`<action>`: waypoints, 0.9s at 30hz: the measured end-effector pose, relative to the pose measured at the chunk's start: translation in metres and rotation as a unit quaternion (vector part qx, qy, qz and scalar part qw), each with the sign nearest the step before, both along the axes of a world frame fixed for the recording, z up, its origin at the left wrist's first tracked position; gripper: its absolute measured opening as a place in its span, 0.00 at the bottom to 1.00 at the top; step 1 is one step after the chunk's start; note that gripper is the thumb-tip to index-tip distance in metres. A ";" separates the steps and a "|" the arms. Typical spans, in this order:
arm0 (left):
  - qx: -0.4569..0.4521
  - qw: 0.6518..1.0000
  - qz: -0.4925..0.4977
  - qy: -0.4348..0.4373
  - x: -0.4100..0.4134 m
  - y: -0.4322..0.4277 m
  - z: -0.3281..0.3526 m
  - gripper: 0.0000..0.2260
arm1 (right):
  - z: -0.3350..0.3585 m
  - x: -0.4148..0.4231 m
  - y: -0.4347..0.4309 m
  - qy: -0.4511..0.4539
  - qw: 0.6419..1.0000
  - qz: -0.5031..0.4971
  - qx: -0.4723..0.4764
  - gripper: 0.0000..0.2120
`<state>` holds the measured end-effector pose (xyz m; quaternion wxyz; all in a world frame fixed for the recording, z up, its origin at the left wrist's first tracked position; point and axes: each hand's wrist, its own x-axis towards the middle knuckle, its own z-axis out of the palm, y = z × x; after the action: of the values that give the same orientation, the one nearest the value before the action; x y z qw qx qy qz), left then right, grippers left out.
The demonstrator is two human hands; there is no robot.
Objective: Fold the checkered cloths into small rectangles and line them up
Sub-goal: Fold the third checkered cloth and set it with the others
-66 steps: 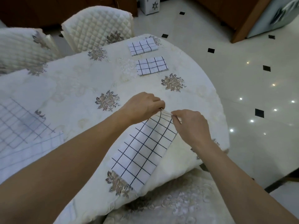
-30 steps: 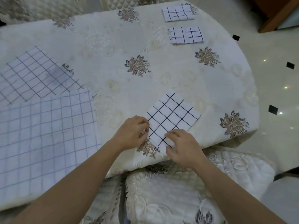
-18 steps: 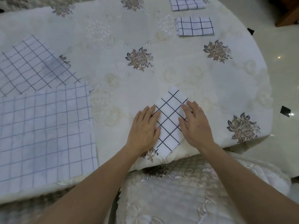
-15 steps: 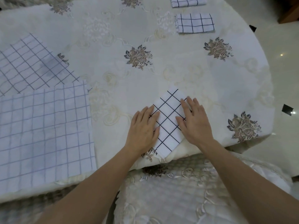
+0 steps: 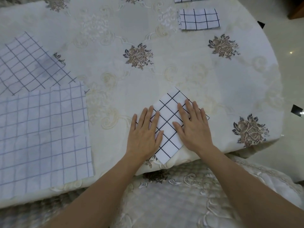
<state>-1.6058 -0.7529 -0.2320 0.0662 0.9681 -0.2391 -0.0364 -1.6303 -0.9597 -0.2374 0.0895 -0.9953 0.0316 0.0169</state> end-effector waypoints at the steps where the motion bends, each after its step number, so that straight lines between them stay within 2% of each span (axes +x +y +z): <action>1: 0.002 1.000 0.005 -0.007 0.000 -0.003 0.003 0.29 | 0.000 0.000 0.000 -0.001 1.000 0.001 -0.002 0.31; 4: 0.001 1.000 -0.017 -0.023 0.005 -0.019 0.010 0.30 | 0.000 -0.001 0.001 0.002 1.000 0.000 -0.012 0.31; 10: 0.017 0.999 -0.045 0.019 0.015 -0.033 -0.001 0.32 | 0.002 -0.001 -0.002 0.028 0.999 0.009 -0.026 0.32; 13: 0.015 0.999 -0.042 0.024 0.014 -0.034 -0.003 0.32 | 0.015 0.009 0.013 0.022 1.000 -0.016 0.013 0.32; 16: 0.018 0.998 -0.028 0.047 0.014 -0.036 0.001 0.34 | 0.025 0.028 0.044 0.036 0.992 0.082 0.085 0.34; 18: 0.022 0.999 -0.008 0.047 0.013 -0.039 0.004 0.37 | 0.021 0.041 0.049 0.051 0.984 0.146 0.093 0.35; 24: 0.005 1.000 0.012 0.025 0.014 -0.035 -0.003 0.38 | 0.003 0.065 0.004 0.035 0.988 0.150 -0.005 0.39; 27: 0.010 1.000 0.007 0.021 0.013 -0.034 -0.004 0.37 | 0.001 0.070 -0.003 0.023 0.990 0.136 -0.019 0.40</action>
<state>-1.5925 -0.7870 -0.2363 0.0619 0.9693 -0.2307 -0.0587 -1.5605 -0.9625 -0.2367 0.0666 -0.9912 -0.1019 0.0513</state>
